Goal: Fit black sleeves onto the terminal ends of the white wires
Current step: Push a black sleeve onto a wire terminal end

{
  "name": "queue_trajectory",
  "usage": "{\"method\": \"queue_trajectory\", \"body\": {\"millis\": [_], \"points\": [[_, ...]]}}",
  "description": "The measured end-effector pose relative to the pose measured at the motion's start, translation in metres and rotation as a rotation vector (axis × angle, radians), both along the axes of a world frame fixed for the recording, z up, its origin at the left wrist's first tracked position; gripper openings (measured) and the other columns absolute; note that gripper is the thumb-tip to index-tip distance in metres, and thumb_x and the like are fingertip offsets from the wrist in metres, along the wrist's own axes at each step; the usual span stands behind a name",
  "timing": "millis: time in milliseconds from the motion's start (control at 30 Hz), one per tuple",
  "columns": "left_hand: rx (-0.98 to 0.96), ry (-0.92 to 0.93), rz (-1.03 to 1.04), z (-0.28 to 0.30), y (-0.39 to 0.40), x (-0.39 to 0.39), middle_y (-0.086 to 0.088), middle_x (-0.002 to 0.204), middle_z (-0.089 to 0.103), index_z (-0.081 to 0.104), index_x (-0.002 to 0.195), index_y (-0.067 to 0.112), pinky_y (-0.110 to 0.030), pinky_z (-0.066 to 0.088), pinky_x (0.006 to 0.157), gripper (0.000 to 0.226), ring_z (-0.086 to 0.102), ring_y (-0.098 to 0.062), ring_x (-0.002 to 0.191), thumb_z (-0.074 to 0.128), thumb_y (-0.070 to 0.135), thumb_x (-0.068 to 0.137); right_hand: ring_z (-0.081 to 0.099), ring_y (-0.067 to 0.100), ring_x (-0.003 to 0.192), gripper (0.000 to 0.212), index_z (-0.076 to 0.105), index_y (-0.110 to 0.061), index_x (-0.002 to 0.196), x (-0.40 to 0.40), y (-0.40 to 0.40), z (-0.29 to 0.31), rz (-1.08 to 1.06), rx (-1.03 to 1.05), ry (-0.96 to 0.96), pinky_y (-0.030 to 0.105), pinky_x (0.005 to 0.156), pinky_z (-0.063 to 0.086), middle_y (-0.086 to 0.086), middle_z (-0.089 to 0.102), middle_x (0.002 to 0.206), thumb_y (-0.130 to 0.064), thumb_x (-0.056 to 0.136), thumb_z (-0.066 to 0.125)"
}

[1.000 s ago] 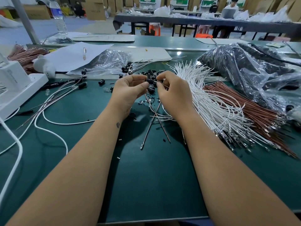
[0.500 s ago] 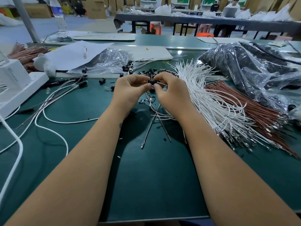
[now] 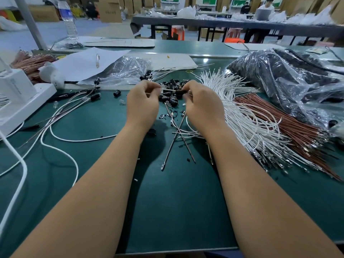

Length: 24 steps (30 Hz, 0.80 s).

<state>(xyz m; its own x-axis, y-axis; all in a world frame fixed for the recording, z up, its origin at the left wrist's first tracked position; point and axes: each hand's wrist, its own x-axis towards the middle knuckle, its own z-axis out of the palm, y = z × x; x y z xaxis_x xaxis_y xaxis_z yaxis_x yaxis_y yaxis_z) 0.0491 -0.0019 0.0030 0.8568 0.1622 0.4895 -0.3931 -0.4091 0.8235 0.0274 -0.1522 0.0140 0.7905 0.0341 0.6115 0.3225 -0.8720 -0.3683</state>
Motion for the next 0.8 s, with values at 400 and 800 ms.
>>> {"method": "queue_trajectory", "body": {"millis": [400, 800], "points": [[0.201, 0.08, 0.561, 0.002, 0.029, 0.0, -0.004, 0.122, 0.056, 0.058, 0.114, 0.018, -0.04, 0.031, 0.098, 0.034, 0.04, -0.025, 0.122, 0.048, 0.004, 0.085, 0.051, 0.013, 0.066, 0.017, 0.057, -0.013, 0.11, 0.001, -0.008, 0.0, -0.156, 0.057, 0.087, 0.025, 0.05, 0.035, -0.01, 0.052, 0.077, -0.006, 0.095, 0.051], [0.466, -0.171, 0.174, 0.002, 0.009, -0.003, -0.01, 0.096, 0.073, 0.073, 0.103, 0.008, -0.04, 0.048, 0.084, 0.022, 0.063, -0.031, 0.092, 0.055, 0.004, 0.09, 0.048, 0.006, 0.059, 0.014, 0.057, -0.016, 0.107, -0.001, 0.002, -0.003, -0.086, 0.072, 0.104, 0.026, 0.048, 0.036, -0.005, 0.059, 0.078, -0.009, 0.096, 0.05]]}}
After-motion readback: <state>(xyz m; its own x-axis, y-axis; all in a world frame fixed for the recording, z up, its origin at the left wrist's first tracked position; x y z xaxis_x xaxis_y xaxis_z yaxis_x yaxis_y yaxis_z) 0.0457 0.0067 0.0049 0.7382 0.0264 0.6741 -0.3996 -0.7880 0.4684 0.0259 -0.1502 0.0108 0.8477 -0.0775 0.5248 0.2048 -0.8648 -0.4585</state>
